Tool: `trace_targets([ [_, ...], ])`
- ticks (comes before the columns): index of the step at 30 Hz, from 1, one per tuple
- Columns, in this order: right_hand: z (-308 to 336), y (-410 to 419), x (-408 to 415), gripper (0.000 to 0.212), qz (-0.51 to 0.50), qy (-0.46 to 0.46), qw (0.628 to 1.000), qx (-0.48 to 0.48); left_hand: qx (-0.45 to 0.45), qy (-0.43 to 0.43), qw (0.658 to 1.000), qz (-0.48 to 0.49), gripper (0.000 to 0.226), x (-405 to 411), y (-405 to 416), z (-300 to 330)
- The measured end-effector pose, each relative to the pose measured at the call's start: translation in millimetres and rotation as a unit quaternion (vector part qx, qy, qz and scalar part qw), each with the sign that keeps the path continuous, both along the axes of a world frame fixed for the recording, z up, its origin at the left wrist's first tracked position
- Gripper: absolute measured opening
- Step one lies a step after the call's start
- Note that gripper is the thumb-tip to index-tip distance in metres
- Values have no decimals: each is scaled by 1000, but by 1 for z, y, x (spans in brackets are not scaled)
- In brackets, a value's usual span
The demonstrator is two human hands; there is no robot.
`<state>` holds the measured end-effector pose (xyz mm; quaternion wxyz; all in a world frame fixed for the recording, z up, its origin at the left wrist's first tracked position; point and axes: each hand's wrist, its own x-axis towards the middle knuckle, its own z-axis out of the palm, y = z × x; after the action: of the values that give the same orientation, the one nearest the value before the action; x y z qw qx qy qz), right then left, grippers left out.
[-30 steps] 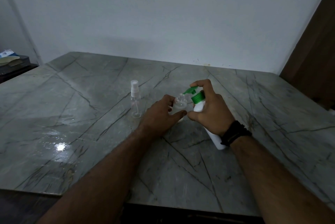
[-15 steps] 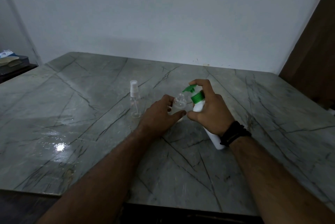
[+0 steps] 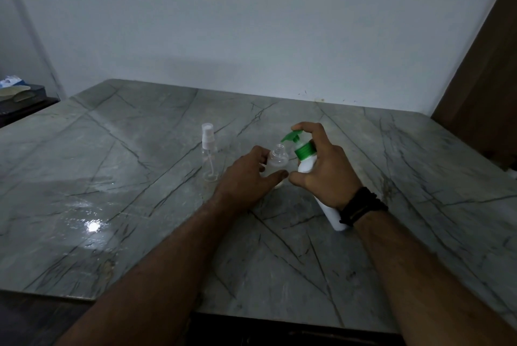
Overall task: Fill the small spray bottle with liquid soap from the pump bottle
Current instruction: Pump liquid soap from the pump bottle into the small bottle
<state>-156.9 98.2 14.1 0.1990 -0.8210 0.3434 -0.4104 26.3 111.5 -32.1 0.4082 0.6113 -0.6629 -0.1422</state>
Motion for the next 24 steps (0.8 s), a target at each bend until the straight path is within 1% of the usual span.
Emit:
trace_targets([
  [7,-1,-4,-1,72,4,-3,1000,13,4,-6,1000,-1,53,1,-2,0],
  [14,0,-1,0,77,6,-1,1000,-1,0,-1,1000,-2,53,1,-2,-1],
  [20,-1,-4,-2,73,2,-3,1000,12,7,-2,1000,0,53,2,-3,-2],
  [24,-1,-1,-1,77,-2,4,1000,0,5,-4,1000,0,54,2,-3,-2],
])
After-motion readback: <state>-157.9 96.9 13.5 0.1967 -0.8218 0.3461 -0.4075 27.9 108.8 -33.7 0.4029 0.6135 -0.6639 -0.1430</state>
